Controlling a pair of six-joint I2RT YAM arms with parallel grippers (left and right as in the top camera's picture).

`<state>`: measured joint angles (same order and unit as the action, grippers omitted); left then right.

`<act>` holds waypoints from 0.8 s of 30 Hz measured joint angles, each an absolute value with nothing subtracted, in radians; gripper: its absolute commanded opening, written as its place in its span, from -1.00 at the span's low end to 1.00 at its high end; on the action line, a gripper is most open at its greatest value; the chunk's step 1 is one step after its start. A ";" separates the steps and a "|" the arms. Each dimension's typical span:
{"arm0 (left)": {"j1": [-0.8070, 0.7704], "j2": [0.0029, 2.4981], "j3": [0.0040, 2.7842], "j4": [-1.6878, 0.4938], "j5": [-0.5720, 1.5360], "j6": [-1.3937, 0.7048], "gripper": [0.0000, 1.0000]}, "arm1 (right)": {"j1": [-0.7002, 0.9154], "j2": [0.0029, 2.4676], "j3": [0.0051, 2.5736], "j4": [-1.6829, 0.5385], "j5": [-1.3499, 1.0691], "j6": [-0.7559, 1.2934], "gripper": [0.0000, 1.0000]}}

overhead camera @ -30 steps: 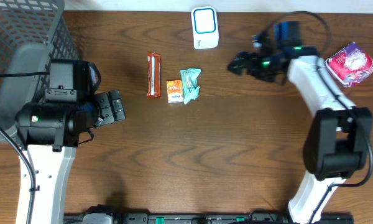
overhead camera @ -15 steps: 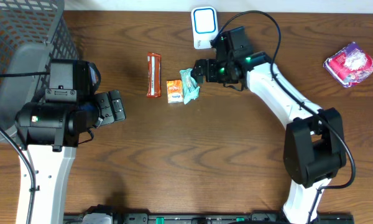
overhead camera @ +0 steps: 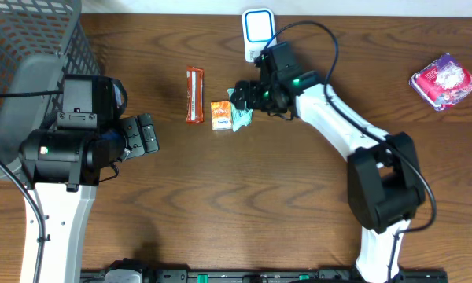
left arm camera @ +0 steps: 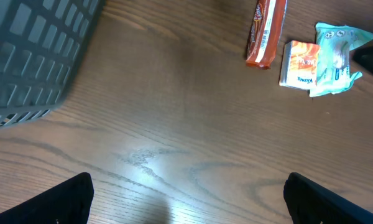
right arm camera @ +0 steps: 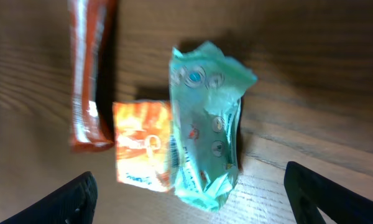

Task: Scan the item barcode
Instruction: 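Reach the right gripper left toward the mint-green packet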

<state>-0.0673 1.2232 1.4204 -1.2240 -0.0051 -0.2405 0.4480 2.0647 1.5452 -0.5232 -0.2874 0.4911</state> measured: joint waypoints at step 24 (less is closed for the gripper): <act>-0.067 1.223 1.420 -1.224 -0.006 -0.240 0.96 | 0.457 2.193 1.548 -0.502 -0.282 0.526 -0.62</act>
